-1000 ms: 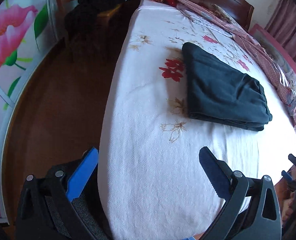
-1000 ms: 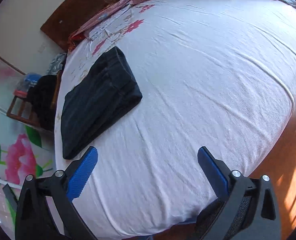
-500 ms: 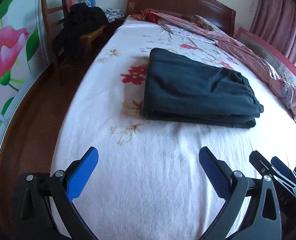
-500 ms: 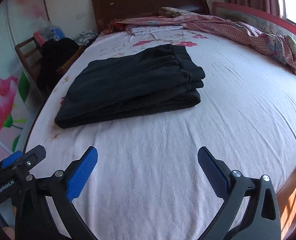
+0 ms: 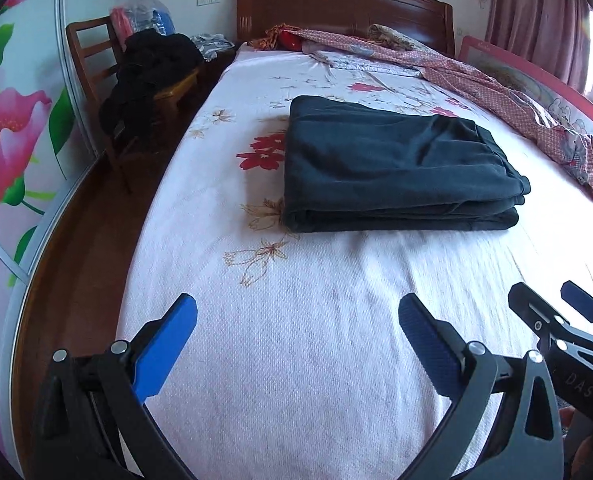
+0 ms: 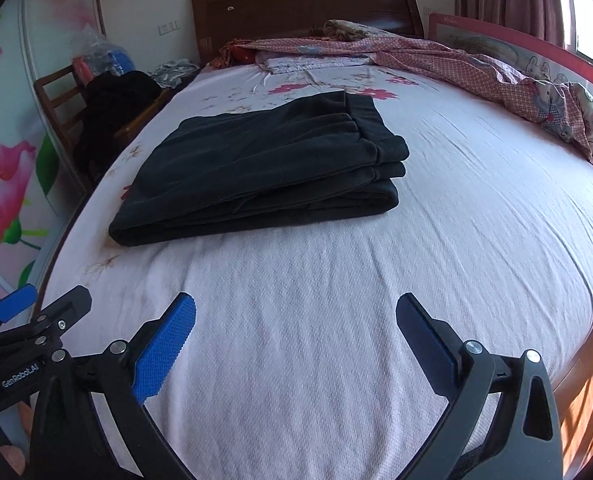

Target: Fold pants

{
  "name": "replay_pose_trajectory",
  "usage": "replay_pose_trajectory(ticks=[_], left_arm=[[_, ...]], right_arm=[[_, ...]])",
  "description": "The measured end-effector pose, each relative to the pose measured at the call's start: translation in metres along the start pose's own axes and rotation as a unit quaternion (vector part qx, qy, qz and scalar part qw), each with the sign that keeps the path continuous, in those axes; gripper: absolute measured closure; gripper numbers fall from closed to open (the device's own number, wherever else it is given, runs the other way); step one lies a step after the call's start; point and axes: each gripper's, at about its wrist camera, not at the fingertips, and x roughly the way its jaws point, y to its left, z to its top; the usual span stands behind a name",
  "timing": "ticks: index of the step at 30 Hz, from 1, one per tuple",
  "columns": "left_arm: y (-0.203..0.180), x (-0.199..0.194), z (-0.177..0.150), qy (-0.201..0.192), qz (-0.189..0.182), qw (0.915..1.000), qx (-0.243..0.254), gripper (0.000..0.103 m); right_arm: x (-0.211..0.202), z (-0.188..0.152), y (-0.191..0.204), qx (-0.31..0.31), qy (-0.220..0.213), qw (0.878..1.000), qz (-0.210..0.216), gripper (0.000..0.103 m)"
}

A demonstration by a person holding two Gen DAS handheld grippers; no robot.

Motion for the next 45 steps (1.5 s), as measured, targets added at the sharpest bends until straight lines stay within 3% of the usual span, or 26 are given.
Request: replay_pose_trajectory(ticks=[45], left_arm=[[0.0014,0.0058,-0.0015,0.02,-0.006,0.9997,-0.008,0.002]], right_arm=[[0.0087,-0.0041,0.002,0.012,0.021,1.0,0.012,0.003]])
